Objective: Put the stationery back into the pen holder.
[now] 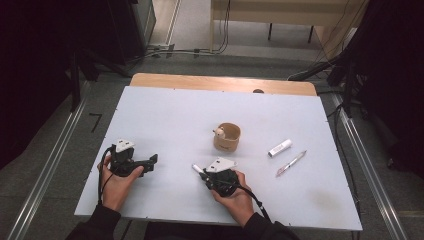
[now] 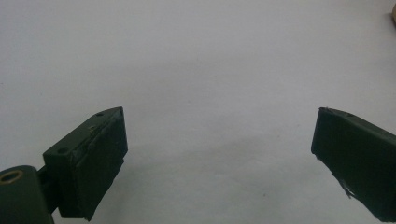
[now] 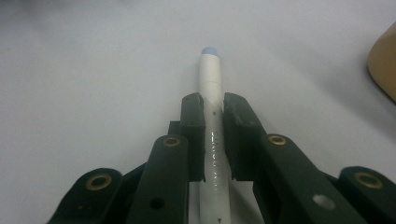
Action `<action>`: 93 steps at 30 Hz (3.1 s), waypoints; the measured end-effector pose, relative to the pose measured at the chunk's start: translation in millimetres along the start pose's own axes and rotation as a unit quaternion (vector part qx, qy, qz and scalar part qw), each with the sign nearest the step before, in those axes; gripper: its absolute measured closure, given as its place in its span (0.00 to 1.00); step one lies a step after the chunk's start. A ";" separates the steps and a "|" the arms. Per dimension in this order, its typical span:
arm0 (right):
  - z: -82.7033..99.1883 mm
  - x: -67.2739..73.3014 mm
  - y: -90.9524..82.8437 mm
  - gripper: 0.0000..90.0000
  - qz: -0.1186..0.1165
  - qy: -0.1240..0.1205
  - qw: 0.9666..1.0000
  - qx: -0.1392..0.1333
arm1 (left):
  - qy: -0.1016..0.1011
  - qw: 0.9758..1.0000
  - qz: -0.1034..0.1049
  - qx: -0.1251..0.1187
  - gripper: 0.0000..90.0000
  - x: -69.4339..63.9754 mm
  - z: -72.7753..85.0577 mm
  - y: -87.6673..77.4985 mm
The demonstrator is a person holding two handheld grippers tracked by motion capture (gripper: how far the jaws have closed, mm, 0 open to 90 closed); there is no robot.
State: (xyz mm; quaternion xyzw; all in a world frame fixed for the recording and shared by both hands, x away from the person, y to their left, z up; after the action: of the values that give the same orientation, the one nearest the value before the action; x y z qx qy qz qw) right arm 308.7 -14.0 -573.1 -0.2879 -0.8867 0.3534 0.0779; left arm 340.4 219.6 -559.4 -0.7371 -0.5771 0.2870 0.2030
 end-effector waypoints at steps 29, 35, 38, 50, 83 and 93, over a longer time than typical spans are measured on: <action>-28.8 -42.2 -47.7 0.85 -0.003 0.073 0.994 -0.079 | 0.009 0.988 0.152 0.028 0.06 -97.9 5.7 -4.7; -35.1 -48.2 -55.2 0.85 -0.006 0.081 0.992 -0.092 | 0.007 0.979 0.199 0.039 0.06 -130.5 6.0 -3.3; -37.5 -50.0 -56.9 0.85 -0.006 0.083 0.992 -0.098 | 0.010 0.976 0.214 0.043 0.07 -144.1 6.5 -2.6; -42.2 -55.3 -61.9 0.85 -0.005 0.090 0.990 -0.109 | -0.003 0.957 0.285 0.045 0.21 -187.3 0.2 -1.4; -42.8 -56.6 -65.3 0.85 -0.014 0.102 0.987 -0.121 | -0.068 0.927 0.362 0.065 0.48 -233.8 -9.9 15.5; -42.9 -56.1 -65.5 0.85 -0.013 0.103 0.987 -0.123 | -0.083 0.919 0.379 0.070 0.75 -235.4 -11.0 15.1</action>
State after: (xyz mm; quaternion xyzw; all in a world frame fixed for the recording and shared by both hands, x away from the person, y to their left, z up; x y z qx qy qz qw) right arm 339.6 -59.1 -493.8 -0.3186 -0.9144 0.2085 0.1376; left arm 318.9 -11.5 -516.3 -0.8583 -0.2476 0.4420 0.0810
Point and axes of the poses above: each handheld gripper's, and its own axes: y roughly forward along the jaws, z roughly out of its underside, x roughly to its left, the point moved 9 cm from there along y, roughly forward along the jaws, and after that the axes turned 5 degrees about -y, right-handed, at the moved point
